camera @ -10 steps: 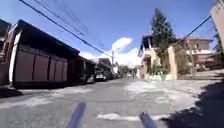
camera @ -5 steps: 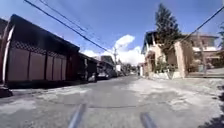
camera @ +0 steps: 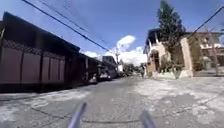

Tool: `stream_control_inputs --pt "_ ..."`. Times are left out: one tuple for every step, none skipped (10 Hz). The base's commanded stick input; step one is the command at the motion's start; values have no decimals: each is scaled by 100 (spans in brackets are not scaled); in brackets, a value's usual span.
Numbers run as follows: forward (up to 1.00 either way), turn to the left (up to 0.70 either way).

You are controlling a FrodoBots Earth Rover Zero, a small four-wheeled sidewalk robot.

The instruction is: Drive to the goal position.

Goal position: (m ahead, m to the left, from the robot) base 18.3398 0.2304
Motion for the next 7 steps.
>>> stream_control_inputs --pt "100 0" --pt "100 8" --pt "100 0" --pt "100 0" --pt "100 8" --pt "100 11" --pt "100 13"
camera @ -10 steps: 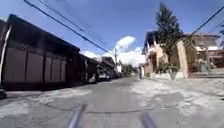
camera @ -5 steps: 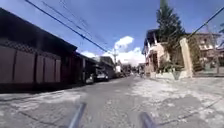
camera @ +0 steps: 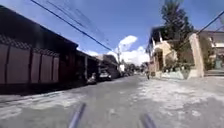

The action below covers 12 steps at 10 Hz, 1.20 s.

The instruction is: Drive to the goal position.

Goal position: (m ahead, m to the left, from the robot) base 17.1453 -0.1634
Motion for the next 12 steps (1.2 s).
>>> stream_control_inputs --pt "100 -34" --pt "100 -39" --pt "100 -40" --pt "100 -40" --pt "100 -40" --pt "100 -3" --pt "100 11" --pt "100 17" --pt "100 15" --pt "100 5" --pt "100 0" --pt "100 0"
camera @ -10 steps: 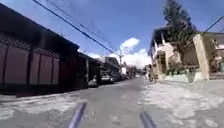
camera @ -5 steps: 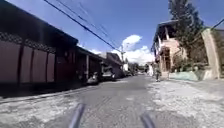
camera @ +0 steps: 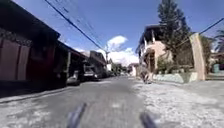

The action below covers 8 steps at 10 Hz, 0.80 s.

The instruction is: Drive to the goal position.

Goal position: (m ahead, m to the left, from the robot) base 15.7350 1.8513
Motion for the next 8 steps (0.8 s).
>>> stream_control_inputs --pt "100 14" --pt "100 -10" --pt "100 -40" --pt "100 -40" --pt "100 -40" --pt "100 -40" --pt "100 -40" --pt "100 -40"
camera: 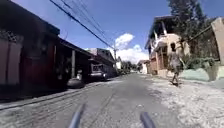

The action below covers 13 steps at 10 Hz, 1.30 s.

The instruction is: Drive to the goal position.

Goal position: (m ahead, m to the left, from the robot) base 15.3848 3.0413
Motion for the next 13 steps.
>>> stream_control_inputs --pt "100 -40" --pt "100 -40" --pt "100 -40" --pt "100 -40" --pt "100 -40" --pt "100 -40" --pt "100 -40" --pt "100 -40" --pt "100 -34" --pt "100 2" --pt "100 13" --pt "100 10" --pt "100 7"
